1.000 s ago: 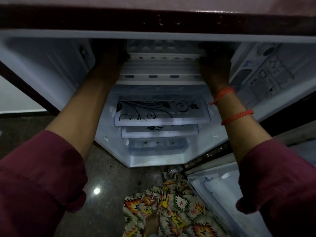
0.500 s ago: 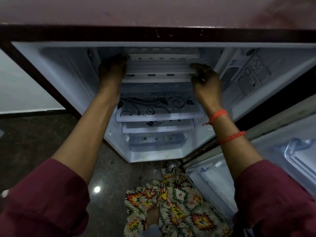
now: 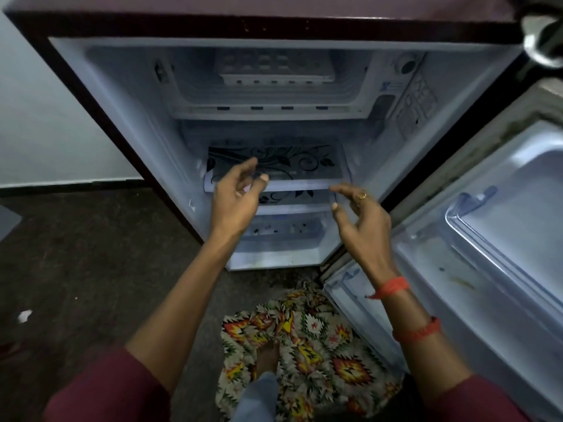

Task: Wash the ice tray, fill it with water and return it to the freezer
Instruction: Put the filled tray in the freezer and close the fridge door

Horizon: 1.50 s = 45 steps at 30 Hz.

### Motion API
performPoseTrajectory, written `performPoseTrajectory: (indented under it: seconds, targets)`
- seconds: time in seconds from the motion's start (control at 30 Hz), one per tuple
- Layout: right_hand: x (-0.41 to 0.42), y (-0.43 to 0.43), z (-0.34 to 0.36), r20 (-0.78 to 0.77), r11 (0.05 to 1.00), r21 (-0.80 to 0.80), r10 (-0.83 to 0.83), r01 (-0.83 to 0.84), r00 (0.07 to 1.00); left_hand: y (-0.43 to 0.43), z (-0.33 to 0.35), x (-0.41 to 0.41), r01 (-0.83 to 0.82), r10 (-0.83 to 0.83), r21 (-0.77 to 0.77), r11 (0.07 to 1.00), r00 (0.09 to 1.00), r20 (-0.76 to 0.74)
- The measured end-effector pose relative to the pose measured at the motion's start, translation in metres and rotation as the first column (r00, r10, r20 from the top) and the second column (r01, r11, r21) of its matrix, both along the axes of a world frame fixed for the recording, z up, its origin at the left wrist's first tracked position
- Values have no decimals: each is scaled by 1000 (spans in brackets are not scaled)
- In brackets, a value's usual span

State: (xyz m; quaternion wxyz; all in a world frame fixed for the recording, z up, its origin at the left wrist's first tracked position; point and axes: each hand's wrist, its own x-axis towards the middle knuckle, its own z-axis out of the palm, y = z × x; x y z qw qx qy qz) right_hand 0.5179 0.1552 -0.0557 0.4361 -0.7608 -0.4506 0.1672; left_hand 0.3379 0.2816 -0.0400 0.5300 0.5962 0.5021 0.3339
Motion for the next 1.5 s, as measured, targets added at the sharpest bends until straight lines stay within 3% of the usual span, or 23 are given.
performPoseTrajectory:
  seconds: [0.23,0.57,0.9,1.27,1.5]
  targets:
    - [-14,-110,8,-39,999,-32,-33,32,999,-102,-11,-5,32,-31,-49,998,999,3]
    - [-2,-238,26,-60,996,-15,-90,90,994,-208,8,7,89,-89,10,996,996,18]
    - [9,-342,40,-150,964,7,-261,265,954,-277,39,17,323,-300,169,931,942,-150]
    - [29,-430,31,-284,832,37,-523,554,804,-312,68,21,499,-435,358,789,866,-247]
    - [72,-463,27,-421,664,130,-636,737,647,-340,93,51,557,-454,462,691,831,-322]
